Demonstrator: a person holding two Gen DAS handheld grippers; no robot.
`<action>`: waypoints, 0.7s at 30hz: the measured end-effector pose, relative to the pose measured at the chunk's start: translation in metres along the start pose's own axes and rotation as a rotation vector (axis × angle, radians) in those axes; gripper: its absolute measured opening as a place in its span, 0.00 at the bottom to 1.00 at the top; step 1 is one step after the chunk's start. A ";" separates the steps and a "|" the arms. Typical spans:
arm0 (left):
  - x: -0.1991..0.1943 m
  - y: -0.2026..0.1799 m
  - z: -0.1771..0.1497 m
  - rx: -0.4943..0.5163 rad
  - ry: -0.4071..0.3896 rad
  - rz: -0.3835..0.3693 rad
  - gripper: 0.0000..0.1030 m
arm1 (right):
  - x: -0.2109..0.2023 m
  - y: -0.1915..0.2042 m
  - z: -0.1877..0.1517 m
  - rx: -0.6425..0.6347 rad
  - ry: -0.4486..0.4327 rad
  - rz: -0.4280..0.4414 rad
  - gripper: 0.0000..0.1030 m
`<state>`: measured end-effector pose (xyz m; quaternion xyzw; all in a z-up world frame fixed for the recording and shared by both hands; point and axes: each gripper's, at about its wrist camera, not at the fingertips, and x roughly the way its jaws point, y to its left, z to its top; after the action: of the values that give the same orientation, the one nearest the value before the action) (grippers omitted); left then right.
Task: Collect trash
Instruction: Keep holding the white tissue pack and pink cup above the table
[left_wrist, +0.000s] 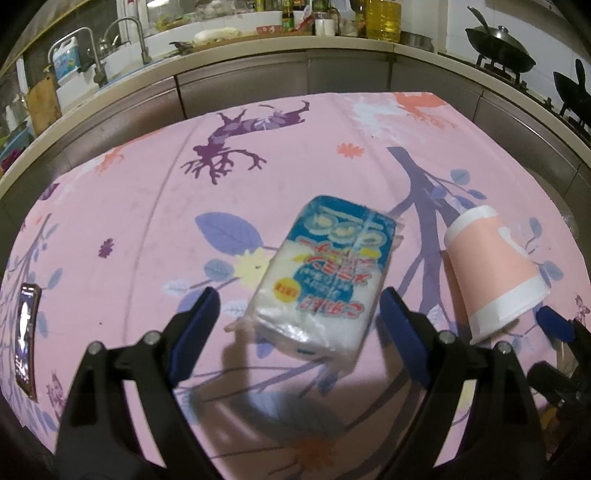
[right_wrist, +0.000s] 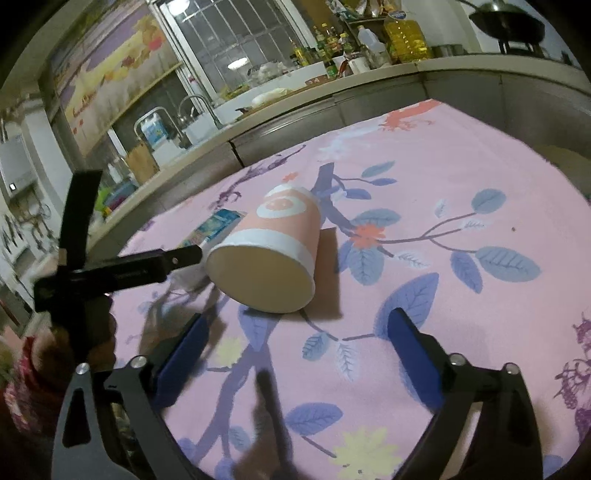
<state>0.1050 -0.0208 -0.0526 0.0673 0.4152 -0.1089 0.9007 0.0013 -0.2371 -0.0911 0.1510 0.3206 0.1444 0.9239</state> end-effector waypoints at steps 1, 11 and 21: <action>0.001 0.000 0.000 -0.001 0.001 0.000 0.82 | 0.000 0.000 0.000 0.000 -0.001 -0.008 0.80; 0.003 -0.001 0.000 0.006 0.007 0.003 0.82 | 0.002 -0.009 0.004 0.036 -0.007 -0.013 0.75; 0.006 -0.004 0.000 0.016 0.011 0.001 0.82 | 0.000 -0.003 0.010 0.017 -0.028 -0.009 0.75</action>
<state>0.1076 -0.0251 -0.0571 0.0755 0.4193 -0.1114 0.8978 0.0081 -0.2413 -0.0847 0.1596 0.3094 0.1353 0.9276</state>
